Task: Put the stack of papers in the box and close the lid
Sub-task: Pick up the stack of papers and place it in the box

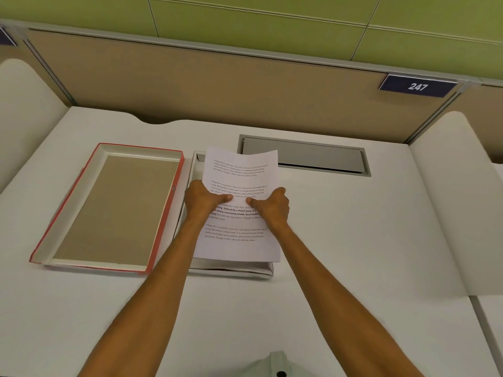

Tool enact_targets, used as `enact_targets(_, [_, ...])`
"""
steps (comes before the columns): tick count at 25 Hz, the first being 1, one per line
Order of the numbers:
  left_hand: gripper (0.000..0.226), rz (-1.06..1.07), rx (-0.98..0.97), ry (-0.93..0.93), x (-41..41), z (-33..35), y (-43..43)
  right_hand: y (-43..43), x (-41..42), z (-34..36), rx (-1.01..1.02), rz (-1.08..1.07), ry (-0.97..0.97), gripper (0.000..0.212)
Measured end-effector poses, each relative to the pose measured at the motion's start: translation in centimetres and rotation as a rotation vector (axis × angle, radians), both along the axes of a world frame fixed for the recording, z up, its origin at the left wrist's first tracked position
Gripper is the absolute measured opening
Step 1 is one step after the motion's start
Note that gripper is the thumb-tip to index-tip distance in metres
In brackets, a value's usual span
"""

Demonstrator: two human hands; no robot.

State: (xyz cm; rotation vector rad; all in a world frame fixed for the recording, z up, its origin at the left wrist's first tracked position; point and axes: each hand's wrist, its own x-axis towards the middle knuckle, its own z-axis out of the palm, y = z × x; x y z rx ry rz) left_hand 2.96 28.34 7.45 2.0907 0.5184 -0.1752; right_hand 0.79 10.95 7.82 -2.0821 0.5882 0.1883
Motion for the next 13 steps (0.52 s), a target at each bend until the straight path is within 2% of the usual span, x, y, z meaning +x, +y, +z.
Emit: enact_targets(13, [0.056,-0.061,0.001,0.102,2.4,-3.9,3.3,3.1,1.7,-3.8,-0.023,0.01,0.032,0.065])
